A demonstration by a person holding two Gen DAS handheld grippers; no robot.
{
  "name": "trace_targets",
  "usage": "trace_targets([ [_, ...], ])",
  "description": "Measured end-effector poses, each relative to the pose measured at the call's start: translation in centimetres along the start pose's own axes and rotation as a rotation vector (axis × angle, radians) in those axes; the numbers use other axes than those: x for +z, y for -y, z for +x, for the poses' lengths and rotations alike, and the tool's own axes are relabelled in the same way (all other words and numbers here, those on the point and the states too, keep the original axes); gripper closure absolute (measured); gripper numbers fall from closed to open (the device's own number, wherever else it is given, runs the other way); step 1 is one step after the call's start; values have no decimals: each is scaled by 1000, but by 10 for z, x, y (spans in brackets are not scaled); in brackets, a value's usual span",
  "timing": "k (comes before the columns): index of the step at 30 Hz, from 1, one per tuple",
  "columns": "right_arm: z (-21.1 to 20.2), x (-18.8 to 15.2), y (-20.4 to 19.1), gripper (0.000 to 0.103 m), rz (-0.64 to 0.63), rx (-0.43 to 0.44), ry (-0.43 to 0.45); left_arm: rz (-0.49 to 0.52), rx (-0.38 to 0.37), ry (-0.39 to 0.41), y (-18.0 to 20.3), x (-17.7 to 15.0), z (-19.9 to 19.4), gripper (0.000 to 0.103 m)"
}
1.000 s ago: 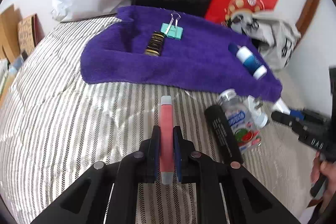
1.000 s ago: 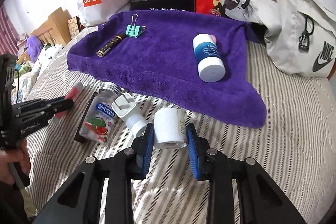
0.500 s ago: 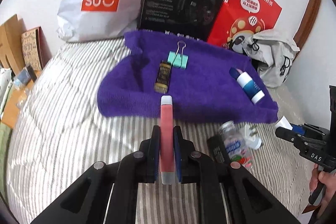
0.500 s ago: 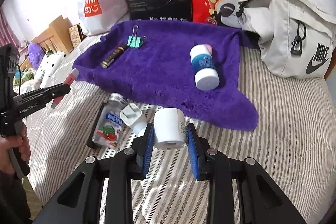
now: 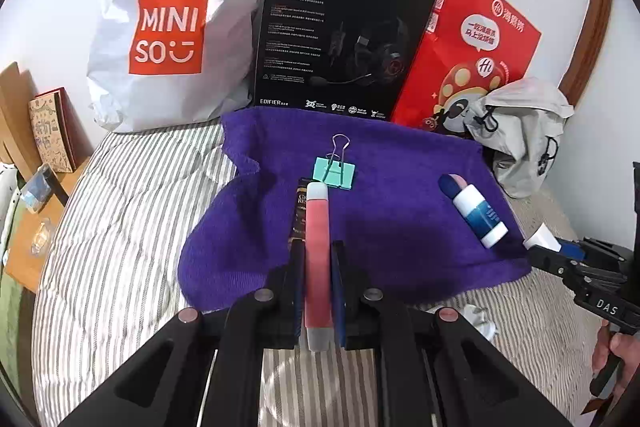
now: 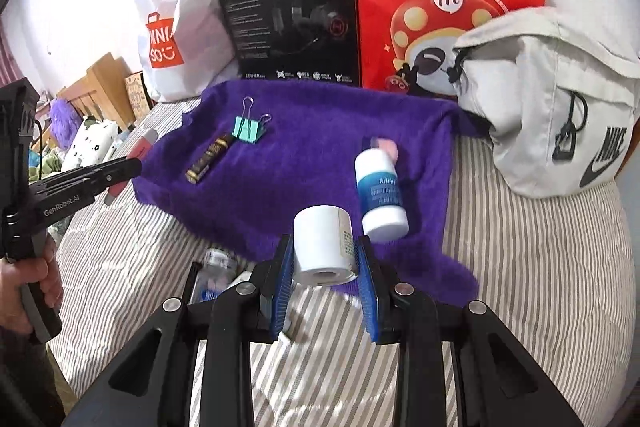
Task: Organize rigid objects
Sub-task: 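Carry the marker and tape roll in both tools over the purple towel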
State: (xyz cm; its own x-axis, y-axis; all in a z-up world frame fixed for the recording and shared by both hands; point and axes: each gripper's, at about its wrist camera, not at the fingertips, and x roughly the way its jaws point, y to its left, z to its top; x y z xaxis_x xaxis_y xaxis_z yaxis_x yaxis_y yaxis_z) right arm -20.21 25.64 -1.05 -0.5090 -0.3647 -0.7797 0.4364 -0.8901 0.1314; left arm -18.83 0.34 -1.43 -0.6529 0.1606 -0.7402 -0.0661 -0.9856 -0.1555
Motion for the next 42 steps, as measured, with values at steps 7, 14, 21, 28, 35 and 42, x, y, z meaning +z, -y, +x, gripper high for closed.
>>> trace_targets([
  [7,18,16,-1,73,-13,-1,-11,5,-10,-21,-5,13,24,91],
  [14,38,32,0,73,-21,13,-28,-3,7,-42,-11,27,46,91],
  [21,59,44,3,73,-28,28,-50,3,24,-61,-15,38,65,91],
  [28,78,47,3,73,-38,49,-74,-3,45,-107,-17,41,89,91],
  [35,90,47,4,84,-59,47,-93,-3,48,-132,-18,44,107,91],
  [42,86,52,9,84,-57,47,-89,8,60,-142,-20,52,113,91],
])
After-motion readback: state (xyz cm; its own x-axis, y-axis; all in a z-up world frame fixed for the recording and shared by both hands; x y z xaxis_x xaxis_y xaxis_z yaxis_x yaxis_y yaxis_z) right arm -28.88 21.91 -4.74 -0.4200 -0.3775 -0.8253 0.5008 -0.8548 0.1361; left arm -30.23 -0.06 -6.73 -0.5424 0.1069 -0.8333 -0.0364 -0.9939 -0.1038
